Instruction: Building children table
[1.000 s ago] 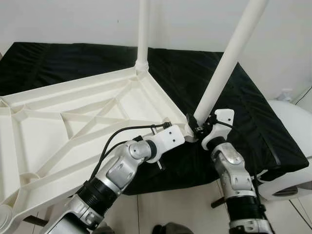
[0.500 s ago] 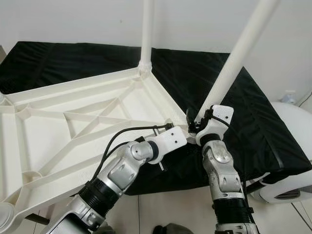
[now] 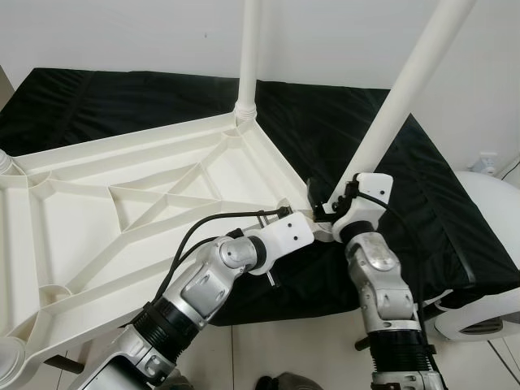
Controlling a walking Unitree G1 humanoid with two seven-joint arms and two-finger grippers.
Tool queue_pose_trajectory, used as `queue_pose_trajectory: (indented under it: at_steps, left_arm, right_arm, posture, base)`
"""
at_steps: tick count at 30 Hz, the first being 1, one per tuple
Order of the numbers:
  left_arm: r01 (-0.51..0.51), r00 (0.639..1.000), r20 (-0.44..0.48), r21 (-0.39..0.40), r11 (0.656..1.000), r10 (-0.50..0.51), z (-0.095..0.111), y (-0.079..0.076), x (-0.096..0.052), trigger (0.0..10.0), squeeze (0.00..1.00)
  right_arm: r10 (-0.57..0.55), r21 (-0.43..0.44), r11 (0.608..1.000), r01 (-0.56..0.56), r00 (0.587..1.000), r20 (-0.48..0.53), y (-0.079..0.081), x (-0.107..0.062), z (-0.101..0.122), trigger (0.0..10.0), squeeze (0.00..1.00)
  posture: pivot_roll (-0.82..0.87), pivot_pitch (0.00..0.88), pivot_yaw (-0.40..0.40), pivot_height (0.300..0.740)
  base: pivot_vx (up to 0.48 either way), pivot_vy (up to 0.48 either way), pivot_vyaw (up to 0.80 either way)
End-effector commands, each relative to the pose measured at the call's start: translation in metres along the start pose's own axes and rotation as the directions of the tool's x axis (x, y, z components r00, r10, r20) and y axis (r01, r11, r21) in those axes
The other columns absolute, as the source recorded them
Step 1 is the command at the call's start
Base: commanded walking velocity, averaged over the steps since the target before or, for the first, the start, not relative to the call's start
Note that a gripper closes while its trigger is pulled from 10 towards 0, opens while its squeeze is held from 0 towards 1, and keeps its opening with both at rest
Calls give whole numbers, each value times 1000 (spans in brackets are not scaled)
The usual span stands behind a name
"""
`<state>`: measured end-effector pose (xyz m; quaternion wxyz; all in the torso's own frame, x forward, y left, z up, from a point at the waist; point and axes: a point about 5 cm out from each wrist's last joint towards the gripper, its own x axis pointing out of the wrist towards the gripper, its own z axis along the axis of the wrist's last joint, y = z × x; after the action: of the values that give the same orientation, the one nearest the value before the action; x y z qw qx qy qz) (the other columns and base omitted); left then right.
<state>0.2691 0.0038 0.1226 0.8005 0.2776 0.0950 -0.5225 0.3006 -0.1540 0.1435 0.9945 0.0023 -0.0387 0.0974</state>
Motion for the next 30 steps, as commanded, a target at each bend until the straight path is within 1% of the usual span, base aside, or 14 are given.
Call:
queue_pose_trajectory:
  at_steps: [1, 2, 6, 8, 14, 18, 20, 21, 22, 23, 24, 26, 27, 30]
  left_arm:
    - [107, 994, 30, 6, 994, -107, 4, -14, 5, 10000, 0]
    - [107, 994, 30, 6, 994, -107, 4, -14, 5, 10000, 0]
    - [110, 993, 32, 10, 994, -110, 5, -14, 5, 10000, 0]
    - [110, 993, 32, 11, 994, -110, 5, -14, 5, 10000, 0]
    - [106, 994, 34, 15, 994, -107, 6, -12, 5, 10000, 0]
    - [105, 994, 34, 15, 994, -106, 6, -11, 5, 10000, 0]
    - [105, 994, 34, 15, 994, -106, 6, -11, 5, 10000, 0]
    - [105, 994, 33, 15, 994, -105, 6, -11, 5, 10000, 0]
    - [104, 994, 32, 16, 994, -104, 6, -11, 5, 10000, 0]
    - [104, 994, 32, 16, 994, -104, 6, -11, 5, 10000, 0]
    - [103, 994, 31, 16, 995, -104, 5, -11, 4, 10000, 0]
    - [103, 994, 30, 16, 995, -103, 5, -11, 4, 10000, 0]
    - [103, 994, 30, 16, 995, -104, 5, -11, 4, 10000, 0]
    - [105, 994, 29, 18, 994, -105, 5, -12, 4, 10000, 0]
  right_arm:
    - [127, -23, 992, -127, 992, -10, -14, 2, -4, 10000, 0]
    - [127, -23, 992, -127, 992, -10, -14, 2, -4, 10000, 0]
    - [342, -52, 937, -345, 938, -46, -32, 3, -4, 10000, 0]
    - [362, -51, 930, -365, 931, -50, -33, 3, -4, 10000, 0]
    - [497, -112, 856, -504, 864, -88, -33, 11, -2, 10000, 0]
    - [541, -112, 828, -550, 835, -99, -33, 15, -2, 10000, 0]
    - [541, -112, 828, -550, 835, -99, -33, 15, -2, 10000, 0]
    - [562, -122, 811, -572, 820, -108, -33, 16, -2, 10000, 0]
    - [594, -117, 786, -607, 794, -129, -38, 20, -6, 4941, 0]
    - [594, -117, 786, -607, 794, -129, -38, 20, -6, 4941, 0]
    - [593, -123, 784, -609, 793, -140, -41, 21, -7, 2627, 0]
    - [592, -127, 784, -608, 793, -146, -42, 22, -8, 2627, 0]
    - [591, -125, 784, -609, 792, -154, -45, 22, -9, 0, 0]
    - [587, -108, 788, -606, 792, -166, -49, 21, -12, 0, 0]
  posture:
    - [11, 11, -89, 740]
    - [11, 11, -89, 740]
    - [9, 7, -88, 740]
    - [9, 7, -88, 740]
    - [16, 4, -84, 740]
    - [19, 4, -84, 740]
    - [19, 4, -84, 740]
    - [20, 4, -83, 740]
    - [25, 3, -84, 740]
    - [25, 3, -84, 740]
    - [25, 2, -83, 740]
    - [25, 1, -83, 740]
    - [25, 0, -82, 740]
    - [24, 0, -82, 740]
  base:
    - [0, 0, 0]
    - [0, 0, 0]
    - [0, 0, 0]
    - [0, 0, 0]
    - [0, 0, 0]
    - [0, 0, 0]
    - [0, 0, 0]
    - [0, 0, 0]
    - [0, 0, 0]
    - [0, 0, 0]
    - [0, 0, 0]
    - [0, 0, 0]
    - [0, 0, 0]
    - [0, 0, 0]
